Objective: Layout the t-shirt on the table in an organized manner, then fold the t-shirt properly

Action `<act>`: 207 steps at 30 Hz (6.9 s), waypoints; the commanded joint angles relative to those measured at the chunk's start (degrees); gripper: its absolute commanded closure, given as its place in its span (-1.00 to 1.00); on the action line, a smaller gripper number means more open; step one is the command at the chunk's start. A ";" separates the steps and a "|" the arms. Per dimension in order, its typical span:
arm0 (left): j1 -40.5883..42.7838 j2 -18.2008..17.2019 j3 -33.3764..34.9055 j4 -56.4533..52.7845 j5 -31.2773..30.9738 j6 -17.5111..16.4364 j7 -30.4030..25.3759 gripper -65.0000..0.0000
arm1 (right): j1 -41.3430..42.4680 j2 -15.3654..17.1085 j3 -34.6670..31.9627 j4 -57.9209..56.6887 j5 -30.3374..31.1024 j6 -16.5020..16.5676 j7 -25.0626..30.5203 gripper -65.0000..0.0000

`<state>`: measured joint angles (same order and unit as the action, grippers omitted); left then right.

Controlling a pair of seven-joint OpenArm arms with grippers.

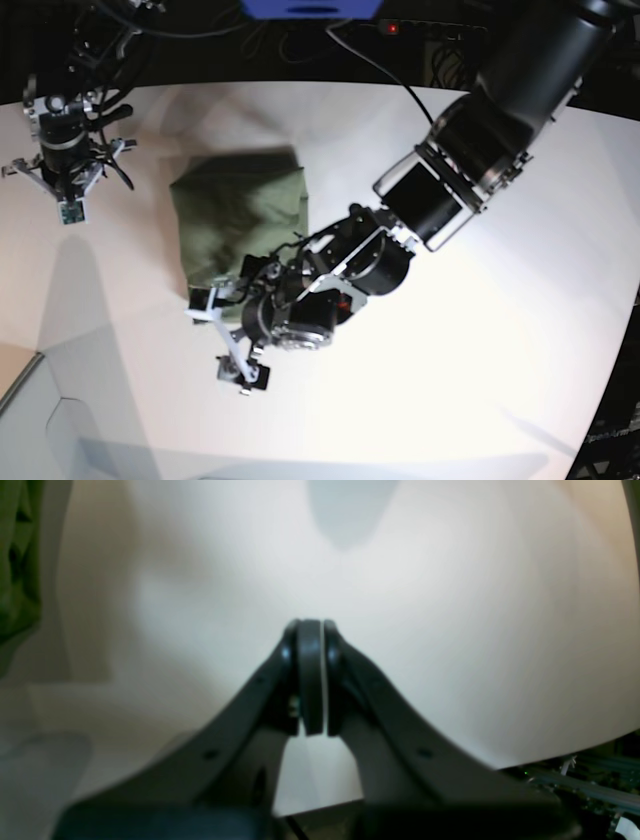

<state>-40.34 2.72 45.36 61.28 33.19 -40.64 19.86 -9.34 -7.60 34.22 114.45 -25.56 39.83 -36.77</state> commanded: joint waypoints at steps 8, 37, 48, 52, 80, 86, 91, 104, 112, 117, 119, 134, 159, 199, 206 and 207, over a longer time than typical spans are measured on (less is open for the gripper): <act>-1.55 0.93 -16.48 5.05 0.08 0.64 -0.21 -0.77 | 0.60 0.17 -1.12 1.19 0.20 0.17 1.30 1.00; 31.59 -16.22 -68.09 36.79 -0.27 0.64 11.13 -0.77 | -1.78 -1.40 -28.72 -9.18 8.11 0.17 2.62 1.00; 34.67 -16.22 -68.88 39.95 -0.09 0.64 11.13 -0.77 | -1.78 -1.40 -28.46 -21.84 8.11 0.17 11.32 1.00; 34.67 -16.22 -68.88 39.87 -0.09 0.64 11.13 -0.77 | -3.71 -1.40 -28.46 -14.01 8.11 0.17 12.20 1.00; 36.42 -15.86 -68.97 39.87 -0.27 0.64 11.13 -0.78 | 0.33 -0.18 -13.60 -22.28 8.02 0.17 17.21 1.00; 37.83 -15.78 -68.97 40.83 -0.44 0.64 11.13 -0.77 | -0.55 -0.10 -10.00 -11.11 17.25 0.17 16.77 1.00; 39.41 -15.78 -69.32 42.33 -5.89 0.64 11.22 -0.68 | -3.62 -0.45 -8.41 -0.83 21.21 0.17 13.79 1.00; 44.25 -9.36 -84.00 47.95 -12.75 0.64 11.22 0.96 | -5.29 1.75 -4.46 -9.18 22.00 0.17 12.55 1.00; 50.32 -9.45 -87.43 49.19 -12.84 0.64 11.04 1.00 | -3.71 2.98 -4.37 -17.97 22.00 0.17 12.91 1.00; 50.49 -9.45 -90.24 49.19 -12.93 0.64 11.04 1.00 | -4.24 2.72 -4.90 -18.41 22.09 0.17 12.99 1.00; 50.49 -9.45 -90.77 49.19 -12.93 0.64 11.04 1.00 | -4.50 2.72 -5.60 -18.41 22.09 0.17 12.99 1.00; 50.49 -9.36 -90.42 49.19 -12.93 0.64 11.04 1.00 | -6.35 2.72 -7.01 -15.25 22.09 0.17 12.64 1.00; 73.35 2.42 -78.73 30.28 -17.50 0.64 10.43 1.00 | -16.99 -1.40 31.50 -14.45 27.10 0.17 13.35 1.00; 41.17 -10.68 -64.22 -55.34 -26.02 33.57 -23.94 1.00 | -2.30 9.92 -4.72 -107.11 8.11 -54.12 63.46 1.00; 39.68 -10.68 -57.72 -55.52 -26.55 34.01 -23.68 1.00 | -1.25 7.29 -4.99 -107.20 8.11 -56.85 63.10 1.00; 39.68 -10.68 -57.54 -55.61 -26.29 34.01 -23.59 1.00 | -1.16 7.20 -5.07 -107.29 8.11 -56.85 63.10 1.00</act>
<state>-0.67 -7.49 -12.21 5.61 6.83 -7.05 -3.49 -10.24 -1.28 29.17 6.96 -17.61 -15.94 25.34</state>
